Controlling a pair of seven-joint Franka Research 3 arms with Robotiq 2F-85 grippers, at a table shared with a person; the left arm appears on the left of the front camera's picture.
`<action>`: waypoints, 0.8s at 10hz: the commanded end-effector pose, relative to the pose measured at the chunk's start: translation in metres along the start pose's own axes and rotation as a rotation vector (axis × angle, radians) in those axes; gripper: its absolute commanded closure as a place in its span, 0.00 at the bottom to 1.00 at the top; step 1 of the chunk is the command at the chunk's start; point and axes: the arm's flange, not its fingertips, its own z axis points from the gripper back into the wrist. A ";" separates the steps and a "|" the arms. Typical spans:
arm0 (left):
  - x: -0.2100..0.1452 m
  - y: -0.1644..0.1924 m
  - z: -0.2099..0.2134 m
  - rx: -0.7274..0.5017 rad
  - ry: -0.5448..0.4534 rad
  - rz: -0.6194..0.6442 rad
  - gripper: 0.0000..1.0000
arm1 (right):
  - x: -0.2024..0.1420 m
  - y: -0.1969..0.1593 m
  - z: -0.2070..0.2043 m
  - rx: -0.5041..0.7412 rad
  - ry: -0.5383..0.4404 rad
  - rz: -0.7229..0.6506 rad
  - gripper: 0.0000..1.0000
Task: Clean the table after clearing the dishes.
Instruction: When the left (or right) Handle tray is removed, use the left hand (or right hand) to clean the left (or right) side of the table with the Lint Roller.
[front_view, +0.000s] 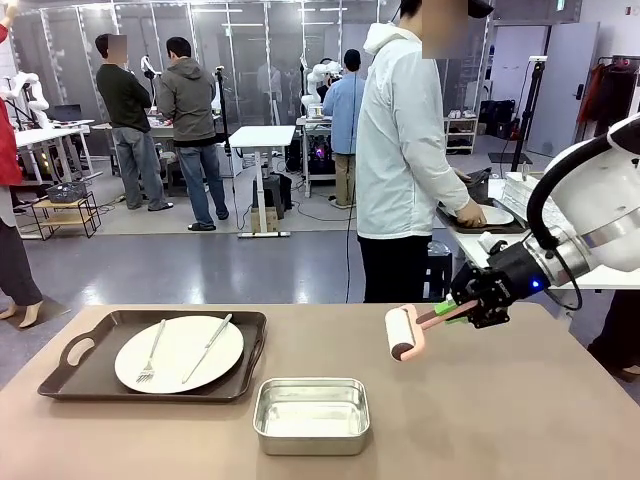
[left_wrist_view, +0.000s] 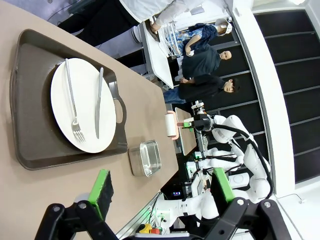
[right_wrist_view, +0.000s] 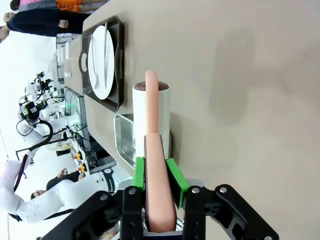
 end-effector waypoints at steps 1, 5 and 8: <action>-0.001 -0.001 0.004 -0.002 -0.003 -0.003 0.00 | 0.000 -0.013 -0.028 -0.011 -0.019 0.025 0.78; -0.001 -0.001 0.004 -0.002 -0.003 -0.003 0.00 | 0.019 -0.033 -0.050 -0.007 0.002 -0.005 0.78; -0.001 -0.001 0.004 -0.002 -0.003 -0.003 0.00 | 0.022 -0.047 -0.063 -0.040 -0.020 -0.003 0.78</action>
